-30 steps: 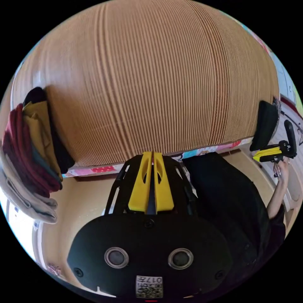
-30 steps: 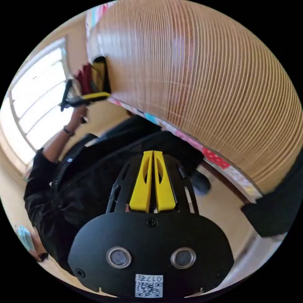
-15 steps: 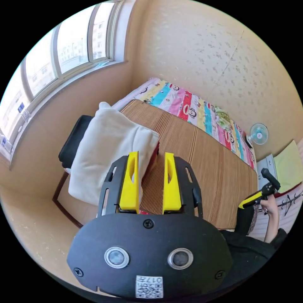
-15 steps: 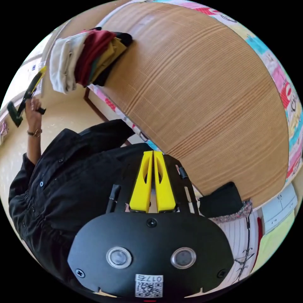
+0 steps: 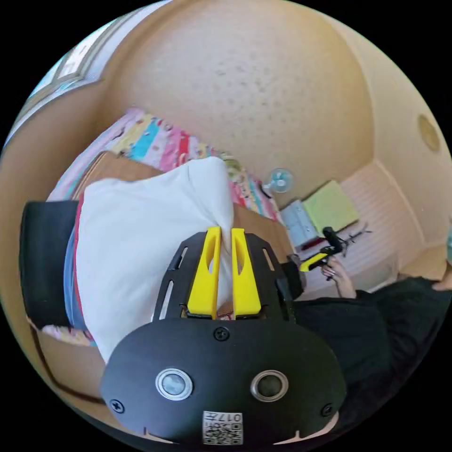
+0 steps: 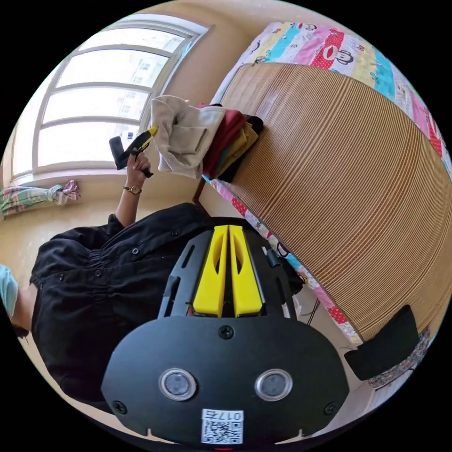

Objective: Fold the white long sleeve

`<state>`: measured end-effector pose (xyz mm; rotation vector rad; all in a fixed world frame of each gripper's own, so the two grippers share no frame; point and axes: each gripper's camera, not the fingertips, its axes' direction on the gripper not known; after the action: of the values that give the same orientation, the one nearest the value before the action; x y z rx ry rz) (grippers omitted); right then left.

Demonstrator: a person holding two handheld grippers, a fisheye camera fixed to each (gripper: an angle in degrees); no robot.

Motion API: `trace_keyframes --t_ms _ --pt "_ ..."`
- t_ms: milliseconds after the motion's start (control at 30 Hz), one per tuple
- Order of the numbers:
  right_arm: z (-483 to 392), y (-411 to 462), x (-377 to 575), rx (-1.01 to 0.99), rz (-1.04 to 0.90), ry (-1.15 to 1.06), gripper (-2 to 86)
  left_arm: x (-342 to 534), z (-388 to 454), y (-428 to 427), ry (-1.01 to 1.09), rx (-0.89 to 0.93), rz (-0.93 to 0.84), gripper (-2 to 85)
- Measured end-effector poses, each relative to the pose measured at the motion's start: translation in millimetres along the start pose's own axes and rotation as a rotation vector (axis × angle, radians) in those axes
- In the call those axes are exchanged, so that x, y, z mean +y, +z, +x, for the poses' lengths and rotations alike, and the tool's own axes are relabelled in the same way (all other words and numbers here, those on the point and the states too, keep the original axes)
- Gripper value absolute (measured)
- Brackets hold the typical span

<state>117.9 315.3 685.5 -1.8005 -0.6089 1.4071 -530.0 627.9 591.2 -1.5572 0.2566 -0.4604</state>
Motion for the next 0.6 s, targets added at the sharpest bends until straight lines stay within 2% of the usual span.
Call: trace_keyframes --t_ms 67,133,167,200,267,300,333,367,467,600 --pt "-13.5 -4.3 21.9 -0.044 0.102 -0.032 2.4 -20.8 36.3 -30.7 0.261 0.333 0.037 4.3" --pt "-33.6 -12.5 45.8 -0.099 0.267 -0.091 3.5 -32.7 64.9 -41.7 0.448 0.581 0.068 4.2" --pt "-39.5 -15.0 50.5 -0.113 0.305 -0.112 3.9 -38.0 83.7 -43.4 0.559 0.732 0.085 4.2" --pt "-53.5 -21.1 59.5 -0.135 0.386 -0.171 4.7 -39.6 93.8 -42.1 0.62 0.807 0.082 4.2" --pt "-77.9 -32.4 72.0 -0.142 0.51 -0.27 6.1 -39.6 135.1 -29.9 0.839 1.107 0.068 4.2" --pt "-95.7 -40.4 80.4 -0.135 0.591 -0.336 7.1 -38.3 144.8 -26.2 0.889 1.182 0.076 4.2" --pt "-114.1 -47.4 88.3 -0.123 0.661 -0.4 8.3 -35.8 161.4 -17.4 0.967 1.333 0.096 4.3" --pt "-123.8 -50.5 92.1 -0.117 0.69 -0.438 8.9 -35.3 174.1 -5.6 1.004 1.469 0.115 4.3" --pt "-161.8 -55.5 104.7 -0.122 0.783 -0.601 12.8 -41.4 197.0 37.1 0.936 1.68 0.103 4.4" --pt "-189.4 -24.1 91.7 -0.048 0.747 -0.651 15.8 -40.6 222.3 84.6 0.872 1.783 0.02 4.3"
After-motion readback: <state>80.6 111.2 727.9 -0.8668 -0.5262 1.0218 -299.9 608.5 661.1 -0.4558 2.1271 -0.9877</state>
